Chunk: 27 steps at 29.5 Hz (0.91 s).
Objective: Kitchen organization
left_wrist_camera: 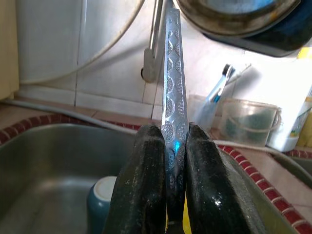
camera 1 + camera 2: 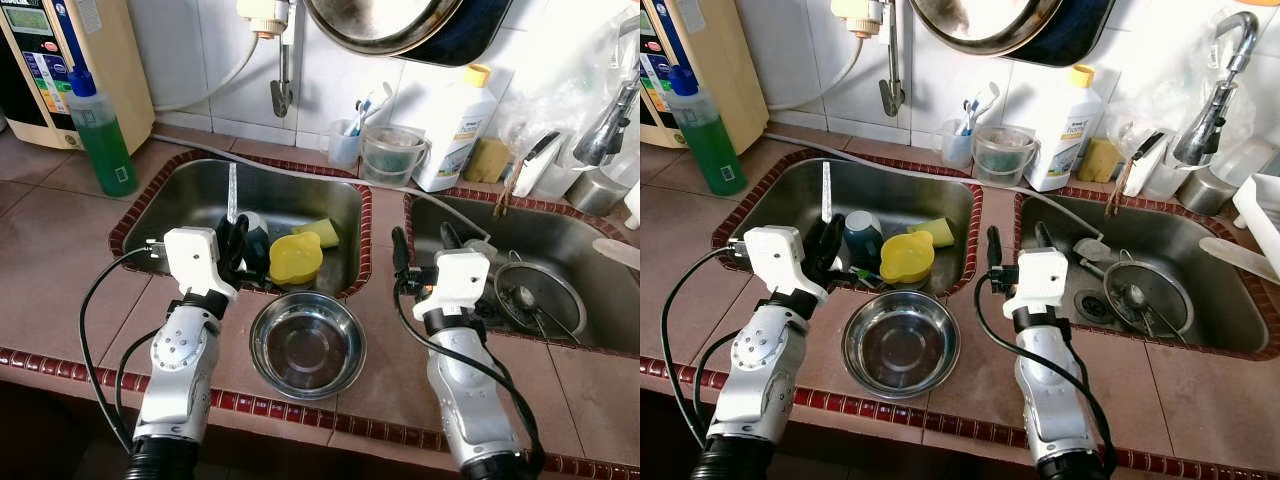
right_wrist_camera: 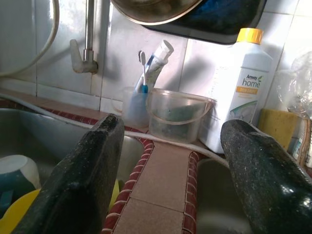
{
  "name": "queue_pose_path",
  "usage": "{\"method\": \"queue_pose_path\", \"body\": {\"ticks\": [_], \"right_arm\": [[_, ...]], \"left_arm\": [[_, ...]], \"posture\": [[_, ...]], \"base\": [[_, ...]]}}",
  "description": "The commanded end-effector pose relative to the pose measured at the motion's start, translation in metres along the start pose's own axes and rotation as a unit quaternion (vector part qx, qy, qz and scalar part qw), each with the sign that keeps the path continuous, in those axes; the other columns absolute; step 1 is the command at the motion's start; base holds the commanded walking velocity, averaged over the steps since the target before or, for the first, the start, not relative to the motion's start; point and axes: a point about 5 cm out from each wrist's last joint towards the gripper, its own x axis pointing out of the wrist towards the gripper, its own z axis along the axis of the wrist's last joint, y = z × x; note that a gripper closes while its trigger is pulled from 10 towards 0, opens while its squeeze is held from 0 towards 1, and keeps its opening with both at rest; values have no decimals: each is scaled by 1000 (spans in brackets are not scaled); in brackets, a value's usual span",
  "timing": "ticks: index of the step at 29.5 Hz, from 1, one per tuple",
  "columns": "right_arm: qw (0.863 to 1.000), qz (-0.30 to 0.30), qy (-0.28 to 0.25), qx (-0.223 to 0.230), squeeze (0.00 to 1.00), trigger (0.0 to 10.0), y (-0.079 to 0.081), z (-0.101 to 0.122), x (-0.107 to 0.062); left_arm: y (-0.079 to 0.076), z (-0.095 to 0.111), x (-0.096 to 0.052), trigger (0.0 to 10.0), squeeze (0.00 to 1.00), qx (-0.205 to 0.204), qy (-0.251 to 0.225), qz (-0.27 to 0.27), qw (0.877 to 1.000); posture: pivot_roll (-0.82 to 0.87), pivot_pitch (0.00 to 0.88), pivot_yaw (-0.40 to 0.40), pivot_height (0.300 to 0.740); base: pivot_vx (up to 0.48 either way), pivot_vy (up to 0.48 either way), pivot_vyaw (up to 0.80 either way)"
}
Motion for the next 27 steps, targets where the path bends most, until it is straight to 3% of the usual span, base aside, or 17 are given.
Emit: {"method": "queue_pose_path", "body": {"ticks": [1, 7, 15, 27], "right_arm": [[1000, -3, -4, -1, 0, 10000, 0, 0, 2], [1000, 8, -11, 6, 0, 10000, 6, 0, 7], [1000, 16, -12, 4, 0, 10000, 6, -2, 6], [999, 31, -10, 4, 0, 10000, 7, -4, -1]], "left_arm": [[-4, 1, 5, 10000, 0, -4, -4, -8, 1000], [1, 3, 10, 10000, 0, 5, 0, -6, 1000], [7, 3, 6, 10000, 0, 23, 0, -8, 1000], [-1, 3, 4, 10000, 0, 40, -2, -31, 999]], "posture": [[-176, 0, -54, 740], [-165, 0, -56, 740], [-159, 0, -65, 740], [-164, 0, -70, 740]], "base": [[0, 0, 0], [0, 0, 0], [0, 0, 0], [0, 0, 0]]}}
